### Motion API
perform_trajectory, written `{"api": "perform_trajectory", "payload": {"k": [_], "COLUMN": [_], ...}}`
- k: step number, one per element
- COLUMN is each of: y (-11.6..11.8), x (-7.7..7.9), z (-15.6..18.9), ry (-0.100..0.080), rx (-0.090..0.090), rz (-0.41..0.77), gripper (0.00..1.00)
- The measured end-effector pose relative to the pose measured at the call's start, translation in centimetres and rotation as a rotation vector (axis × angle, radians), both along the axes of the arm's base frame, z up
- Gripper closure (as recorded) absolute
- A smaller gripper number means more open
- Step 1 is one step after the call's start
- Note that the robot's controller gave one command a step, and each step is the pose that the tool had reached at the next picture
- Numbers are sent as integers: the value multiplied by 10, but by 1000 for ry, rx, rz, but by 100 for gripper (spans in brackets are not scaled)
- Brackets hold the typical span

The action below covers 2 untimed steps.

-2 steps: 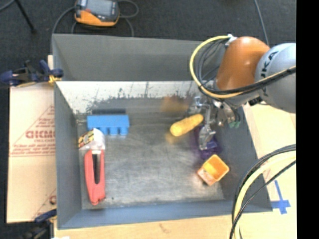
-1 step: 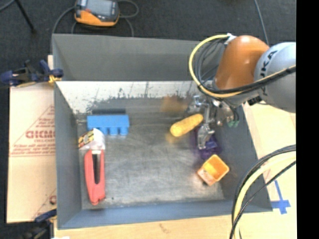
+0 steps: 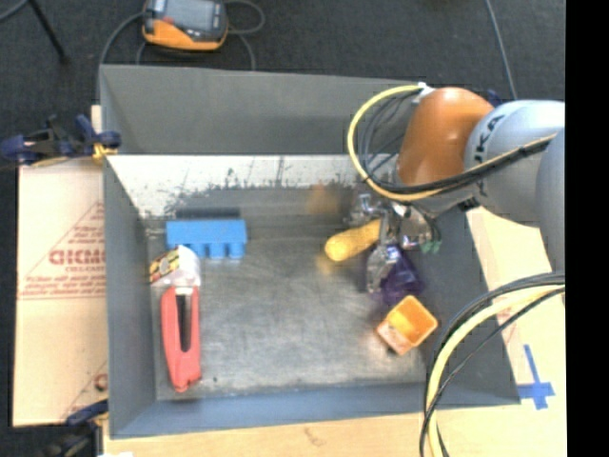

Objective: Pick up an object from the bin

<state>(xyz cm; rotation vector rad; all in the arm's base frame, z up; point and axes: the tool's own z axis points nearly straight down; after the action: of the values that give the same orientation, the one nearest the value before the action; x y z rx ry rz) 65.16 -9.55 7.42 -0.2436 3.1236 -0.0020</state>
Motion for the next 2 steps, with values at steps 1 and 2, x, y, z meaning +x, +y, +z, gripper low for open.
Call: {"api": "perform_trajectory", "payload": {"k": [1,2], "y": [-8,-8], "x": [5,5], "z": [2,2], "ry": [-7,-7], "rx": [-2,-2], "rz": [19,20], "gripper": [100,100]}}
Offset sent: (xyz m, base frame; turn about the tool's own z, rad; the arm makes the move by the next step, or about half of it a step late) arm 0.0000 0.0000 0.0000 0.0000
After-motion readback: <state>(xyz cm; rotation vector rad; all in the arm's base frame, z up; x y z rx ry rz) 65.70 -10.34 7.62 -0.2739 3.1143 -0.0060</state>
